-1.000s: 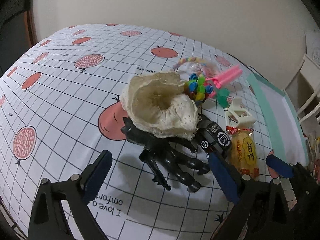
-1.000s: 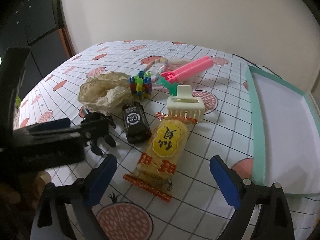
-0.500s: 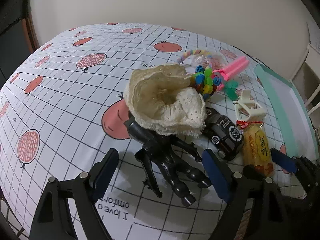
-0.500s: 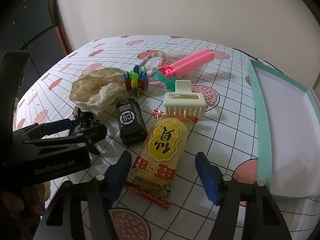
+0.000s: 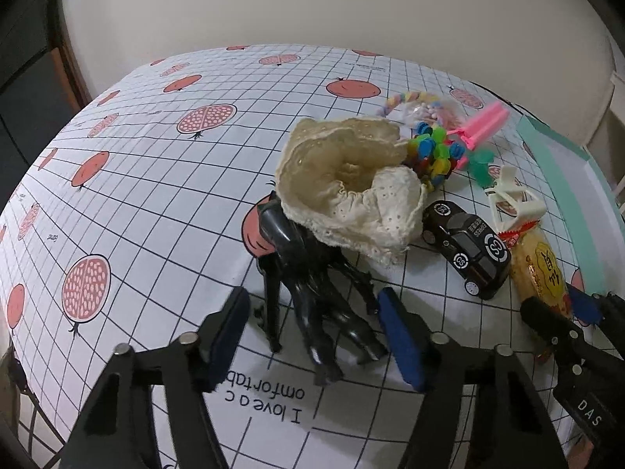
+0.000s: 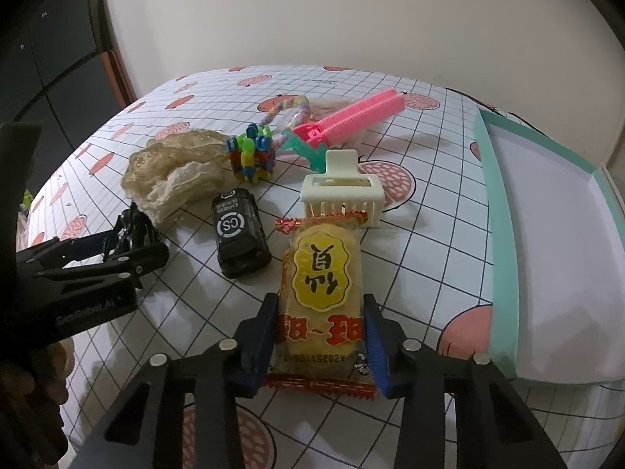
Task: Organize objects
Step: 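Grasp the black figure with the left tool while the right tool grasps the yellow packet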
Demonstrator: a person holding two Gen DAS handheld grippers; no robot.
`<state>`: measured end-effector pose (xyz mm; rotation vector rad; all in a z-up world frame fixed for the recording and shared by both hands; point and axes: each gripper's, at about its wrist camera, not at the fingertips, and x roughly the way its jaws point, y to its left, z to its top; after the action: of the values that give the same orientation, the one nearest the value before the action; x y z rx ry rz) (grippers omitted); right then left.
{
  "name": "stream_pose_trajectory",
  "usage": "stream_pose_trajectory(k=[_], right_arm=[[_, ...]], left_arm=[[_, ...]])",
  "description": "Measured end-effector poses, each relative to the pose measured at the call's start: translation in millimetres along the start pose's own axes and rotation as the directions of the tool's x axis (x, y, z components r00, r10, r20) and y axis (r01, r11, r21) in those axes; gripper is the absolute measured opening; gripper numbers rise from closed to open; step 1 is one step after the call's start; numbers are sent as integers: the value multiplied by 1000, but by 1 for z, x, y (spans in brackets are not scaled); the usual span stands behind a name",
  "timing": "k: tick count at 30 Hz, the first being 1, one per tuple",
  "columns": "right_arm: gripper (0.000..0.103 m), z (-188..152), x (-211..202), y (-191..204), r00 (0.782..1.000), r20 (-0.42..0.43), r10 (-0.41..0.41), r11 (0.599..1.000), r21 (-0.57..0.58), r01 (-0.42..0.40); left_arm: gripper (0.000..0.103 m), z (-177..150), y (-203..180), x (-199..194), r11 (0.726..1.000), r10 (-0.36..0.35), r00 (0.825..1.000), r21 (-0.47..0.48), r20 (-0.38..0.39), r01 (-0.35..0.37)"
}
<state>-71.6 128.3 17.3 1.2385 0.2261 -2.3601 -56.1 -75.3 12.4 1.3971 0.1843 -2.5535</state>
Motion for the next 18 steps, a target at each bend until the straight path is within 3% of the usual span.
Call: stream_pose_trajectory(k=[12,15,18], right_arm=[[41,-2,-4,0,1000,11,15,1000,1,-15],[41,-2,-7,0,1000,18,15,1000,1,-15],[41,-2,-9,0,1000,29,8,1000,-1,-8]], left_arm=[[57,-9,12,-9,1000,29,1000,-7,2,-29],[57,-12,19,-11,998,60,998,-5,2,-60],[57,-13,23,-14,990,140,990,16,13,-140]])
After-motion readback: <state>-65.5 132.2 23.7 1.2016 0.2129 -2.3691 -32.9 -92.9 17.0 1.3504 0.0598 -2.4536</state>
